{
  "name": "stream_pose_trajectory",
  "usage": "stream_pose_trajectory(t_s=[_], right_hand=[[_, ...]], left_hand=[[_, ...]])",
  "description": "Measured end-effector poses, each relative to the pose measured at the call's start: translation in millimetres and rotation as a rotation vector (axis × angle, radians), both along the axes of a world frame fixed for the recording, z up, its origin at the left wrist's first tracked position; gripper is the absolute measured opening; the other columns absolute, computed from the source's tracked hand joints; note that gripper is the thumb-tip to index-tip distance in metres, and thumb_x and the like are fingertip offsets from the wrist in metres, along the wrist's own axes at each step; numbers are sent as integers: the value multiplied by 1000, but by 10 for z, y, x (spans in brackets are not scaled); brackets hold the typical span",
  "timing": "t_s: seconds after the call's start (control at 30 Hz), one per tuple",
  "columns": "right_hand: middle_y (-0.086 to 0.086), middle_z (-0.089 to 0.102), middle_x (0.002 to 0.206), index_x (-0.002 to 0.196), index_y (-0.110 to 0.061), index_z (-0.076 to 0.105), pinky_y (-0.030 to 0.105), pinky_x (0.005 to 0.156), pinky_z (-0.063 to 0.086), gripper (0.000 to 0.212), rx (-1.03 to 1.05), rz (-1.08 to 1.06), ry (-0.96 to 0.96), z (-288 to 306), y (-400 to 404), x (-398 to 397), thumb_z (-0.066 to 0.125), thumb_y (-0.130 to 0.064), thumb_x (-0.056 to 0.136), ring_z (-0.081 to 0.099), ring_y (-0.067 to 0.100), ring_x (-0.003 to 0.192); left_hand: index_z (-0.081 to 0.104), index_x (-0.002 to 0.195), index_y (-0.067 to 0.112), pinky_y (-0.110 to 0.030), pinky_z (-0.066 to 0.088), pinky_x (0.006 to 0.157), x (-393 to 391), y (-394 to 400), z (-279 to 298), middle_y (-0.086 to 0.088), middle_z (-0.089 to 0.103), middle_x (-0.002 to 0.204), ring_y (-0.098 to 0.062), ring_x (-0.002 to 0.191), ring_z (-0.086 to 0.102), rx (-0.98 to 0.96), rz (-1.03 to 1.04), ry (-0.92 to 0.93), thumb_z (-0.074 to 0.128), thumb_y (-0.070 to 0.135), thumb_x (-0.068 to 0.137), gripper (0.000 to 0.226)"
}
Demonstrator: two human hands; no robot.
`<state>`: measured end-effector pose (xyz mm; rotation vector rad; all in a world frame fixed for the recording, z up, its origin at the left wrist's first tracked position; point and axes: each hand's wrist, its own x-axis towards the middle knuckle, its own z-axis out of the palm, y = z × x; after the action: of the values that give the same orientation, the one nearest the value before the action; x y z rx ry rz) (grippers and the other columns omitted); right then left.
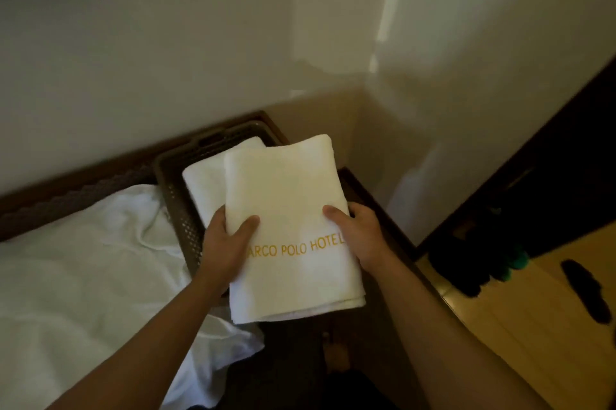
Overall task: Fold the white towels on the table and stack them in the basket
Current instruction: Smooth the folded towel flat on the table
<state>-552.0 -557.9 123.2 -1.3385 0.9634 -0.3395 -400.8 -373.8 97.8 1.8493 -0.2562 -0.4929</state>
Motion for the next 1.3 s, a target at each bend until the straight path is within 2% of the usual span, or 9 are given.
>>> stream_pose_trajectory(t_s=[0.27,0.4,0.53,0.67,0.77,0.9,1.03,1.13,1.3], right_hand=[[-7,75,67,94,-12,71,21,50,53,6,-11,390,-19,-117,-833,1698,70,-17,96,71,7,60],[7,76,100,117,-5,66,30,64,61,29,37,501,83,-502,-1114,2092,71,-25,95,75,18,81],[8,74,116,129,-11,58,39,80,62,52,129,624,219,-837,-1230,2061,78,-36,89,75,22,95],[2,72,116,128,-16,59,29,73,60,44,121,654,223,-875,-1188,1843,76,-34,91,73,17,97],[0,73,112,122,-14,67,21,65,58,33,150,659,181,-887,-1137,1705,73,-30,94,73,11,91],[3,75,113,120,-13,71,24,68,59,31,106,624,101,-812,-1070,1863,75,-28,92,74,14,93],[-2,77,104,110,-20,73,27,69,59,17,82,591,-7,-598,-1010,2061,72,-25,94,75,14,91],[-2,78,97,106,-18,73,27,65,59,12,89,563,-59,-478,-1007,2157,71,-22,95,75,13,85],[2,75,111,112,-18,72,30,76,60,27,135,625,191,-860,-1024,1900,72,-38,94,74,17,95]], left_hand=[[60,129,22,-36,59,78,946,-343,-96,3,70,111,-15,96,70,19,415,34,74,39,91,44],[51,140,23,-38,60,77,1200,-441,-391,0,67,119,-20,98,70,82,458,211,73,44,89,59],[45,143,20,-30,53,68,1029,-444,-674,-5,67,121,-17,93,68,171,489,306,71,44,91,63],[50,138,22,-43,58,89,813,-409,-772,-3,68,121,-22,102,69,217,468,302,71,59,86,66],[56,131,22,-40,59,84,767,-381,-743,-1,70,117,-21,101,69,231,438,337,71,72,77,75],[66,121,17,-27,55,65,860,-438,-579,-2,74,108,-20,94,71,140,465,398,78,51,84,51],[66,115,25,-29,55,69,1023,-450,-369,5,73,104,-16,94,71,128,496,225,76,46,87,37],[66,118,23,-24,52,67,1099,-412,-242,7,72,103,-12,92,69,138,516,165,74,50,87,41],[65,125,23,-24,50,67,888,-321,-543,4,71,113,-12,92,66,233,423,239,70,50,91,44]])
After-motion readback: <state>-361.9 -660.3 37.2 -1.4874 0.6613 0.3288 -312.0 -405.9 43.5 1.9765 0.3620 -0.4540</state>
